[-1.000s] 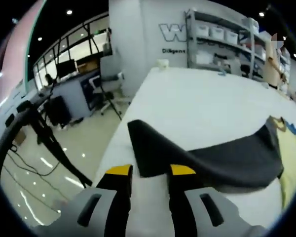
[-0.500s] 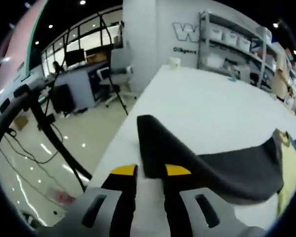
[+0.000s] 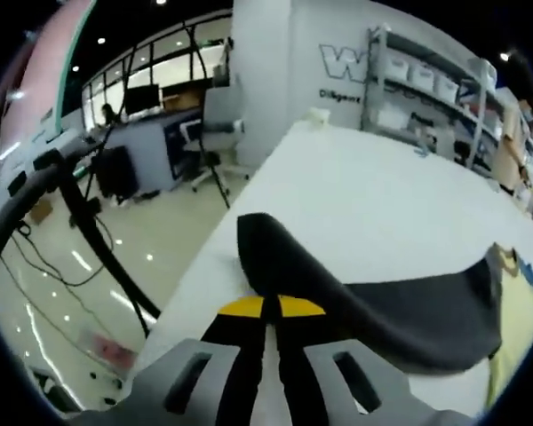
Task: Fold the garment on the visible template until the final outline fits inside the template.
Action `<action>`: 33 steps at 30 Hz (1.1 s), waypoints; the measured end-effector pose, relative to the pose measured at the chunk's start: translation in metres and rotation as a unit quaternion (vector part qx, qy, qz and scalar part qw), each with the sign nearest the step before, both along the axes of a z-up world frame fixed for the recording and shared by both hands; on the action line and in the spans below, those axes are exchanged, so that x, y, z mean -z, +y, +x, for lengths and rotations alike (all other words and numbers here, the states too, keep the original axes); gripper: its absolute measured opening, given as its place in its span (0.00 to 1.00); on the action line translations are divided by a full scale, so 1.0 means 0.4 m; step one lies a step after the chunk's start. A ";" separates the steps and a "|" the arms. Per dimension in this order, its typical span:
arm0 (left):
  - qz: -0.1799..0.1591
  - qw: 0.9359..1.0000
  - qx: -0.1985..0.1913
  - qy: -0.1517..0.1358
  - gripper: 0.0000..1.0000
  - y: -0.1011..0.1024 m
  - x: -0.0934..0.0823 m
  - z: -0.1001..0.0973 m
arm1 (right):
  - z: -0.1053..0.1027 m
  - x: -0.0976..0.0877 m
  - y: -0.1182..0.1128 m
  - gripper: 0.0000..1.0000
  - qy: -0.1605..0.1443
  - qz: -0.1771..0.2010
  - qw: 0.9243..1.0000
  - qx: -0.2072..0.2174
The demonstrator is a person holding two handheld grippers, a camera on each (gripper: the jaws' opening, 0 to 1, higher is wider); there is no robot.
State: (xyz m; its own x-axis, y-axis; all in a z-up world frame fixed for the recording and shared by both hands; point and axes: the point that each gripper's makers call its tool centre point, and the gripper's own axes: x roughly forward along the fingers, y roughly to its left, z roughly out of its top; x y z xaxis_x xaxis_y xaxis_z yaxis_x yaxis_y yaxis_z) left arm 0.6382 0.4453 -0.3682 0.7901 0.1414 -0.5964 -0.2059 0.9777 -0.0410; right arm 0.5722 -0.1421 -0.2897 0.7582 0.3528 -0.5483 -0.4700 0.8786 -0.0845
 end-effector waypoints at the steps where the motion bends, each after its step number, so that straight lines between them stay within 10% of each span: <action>1: 0.000 1.000 0.001 -0.011 0.00 0.006 -0.011 0.004 | -0.001 0.001 -0.001 0.55 0.001 0.000 1.000 0.000; 22: 0.002 0.991 0.060 -0.121 0.00 -0.010 -0.312 -0.001 | -0.044 -0.028 0.017 0.58 -0.001 0.045 0.999 -0.012; 25: -0.021 0.981 0.093 -0.172 0.00 -0.055 -0.393 -0.003 | -0.050 -0.041 0.017 0.58 -0.005 0.056 0.998 -0.007; 33: 0.007 0.968 0.149 -0.200 0.00 -0.143 -0.492 0.032 | -0.074 -0.051 0.024 0.60 -0.010 0.063 0.998 -0.018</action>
